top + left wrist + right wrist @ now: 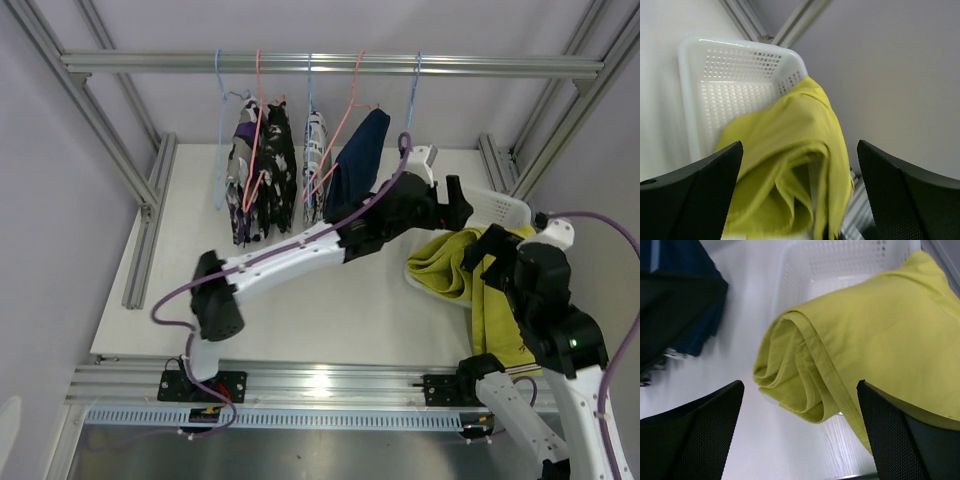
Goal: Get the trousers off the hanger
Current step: Place the trousers in the bin.
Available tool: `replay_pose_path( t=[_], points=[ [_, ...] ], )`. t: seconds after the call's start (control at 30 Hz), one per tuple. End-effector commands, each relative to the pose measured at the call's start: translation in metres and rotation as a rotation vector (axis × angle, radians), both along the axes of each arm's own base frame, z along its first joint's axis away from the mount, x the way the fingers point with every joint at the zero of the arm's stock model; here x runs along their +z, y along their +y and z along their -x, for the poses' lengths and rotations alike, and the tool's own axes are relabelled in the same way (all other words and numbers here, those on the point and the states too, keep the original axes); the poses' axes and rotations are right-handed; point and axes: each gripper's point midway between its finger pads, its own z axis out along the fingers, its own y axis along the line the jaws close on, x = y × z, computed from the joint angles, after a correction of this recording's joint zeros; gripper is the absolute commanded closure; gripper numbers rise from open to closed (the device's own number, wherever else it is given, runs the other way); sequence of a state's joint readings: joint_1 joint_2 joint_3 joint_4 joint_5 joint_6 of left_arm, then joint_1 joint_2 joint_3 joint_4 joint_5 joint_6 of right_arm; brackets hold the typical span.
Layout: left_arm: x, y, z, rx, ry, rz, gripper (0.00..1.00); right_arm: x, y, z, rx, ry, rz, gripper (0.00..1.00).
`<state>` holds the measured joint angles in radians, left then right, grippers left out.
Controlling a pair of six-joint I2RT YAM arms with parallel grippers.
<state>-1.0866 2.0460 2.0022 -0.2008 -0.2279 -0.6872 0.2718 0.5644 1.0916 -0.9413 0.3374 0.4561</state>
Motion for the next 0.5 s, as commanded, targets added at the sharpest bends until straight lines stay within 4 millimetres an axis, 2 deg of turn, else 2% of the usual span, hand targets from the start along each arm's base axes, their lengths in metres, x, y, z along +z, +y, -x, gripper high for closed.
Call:
replay_pose_path(
  t=[0.0,0.03,0.1,0.13,0.17,0.2,0.23,0.27,0.33,0.37,0.4,0.43,0.47],
  points=[
    [0.113,0.065,0.048,-0.047,-0.137,0.093,0.0,-0.01,-0.006,-0.015,-0.05,0.071,0.053,0.01],
    [0.109,0.072,0.055,-0.06,-0.13,0.071,0.01,-0.016,-0.007,-0.02,-0.059,0.104,0.073,0.01],
    [0.117,0.093,0.069,-0.084,-0.139,0.047,0.01,-0.019,-0.012,-0.025,-0.079,0.119,0.106,0.01],
    [0.09,0.097,0.071,-0.089,-0.113,-0.007,0.01,-0.019,-0.012,-0.028,-0.082,0.123,0.11,0.0],
    [0.082,0.102,0.073,-0.092,-0.109,-0.022,0.0,-0.018,-0.013,-0.029,-0.088,0.121,0.116,0.01],
    [0.083,0.104,0.075,-0.096,-0.12,-0.001,0.01,-0.017,-0.014,-0.03,-0.095,0.117,0.119,0.01],
    [0.044,0.111,0.081,-0.108,-0.088,-0.055,0.01,-0.016,-0.016,-0.031,-0.104,0.114,0.127,0.0],
    [0.037,0.11,0.085,-0.13,-0.082,-0.046,0.0,-0.018,-0.021,-0.031,-0.125,0.125,0.152,0.01],
    [-0.006,0.111,0.096,-0.162,-0.054,-0.087,0.01,-0.019,-0.026,-0.032,-0.145,0.14,0.182,0.0],
    [-0.013,0.111,0.099,-0.166,-0.055,-0.093,0.01,-0.023,-0.027,-0.034,-0.147,0.158,0.197,0.01],
    [-0.036,0.113,0.103,-0.174,-0.043,-0.129,0.01,-0.025,-0.028,-0.035,-0.147,0.172,0.209,0.01],
    [-0.044,0.107,0.11,-0.19,-0.052,-0.135,0.01,-0.026,-0.028,-0.036,-0.145,0.179,0.211,0.0],
    [-0.068,0.11,0.114,-0.194,-0.047,-0.183,0.01,-0.027,-0.027,-0.037,-0.145,0.182,0.209,0.0]
  ],
)
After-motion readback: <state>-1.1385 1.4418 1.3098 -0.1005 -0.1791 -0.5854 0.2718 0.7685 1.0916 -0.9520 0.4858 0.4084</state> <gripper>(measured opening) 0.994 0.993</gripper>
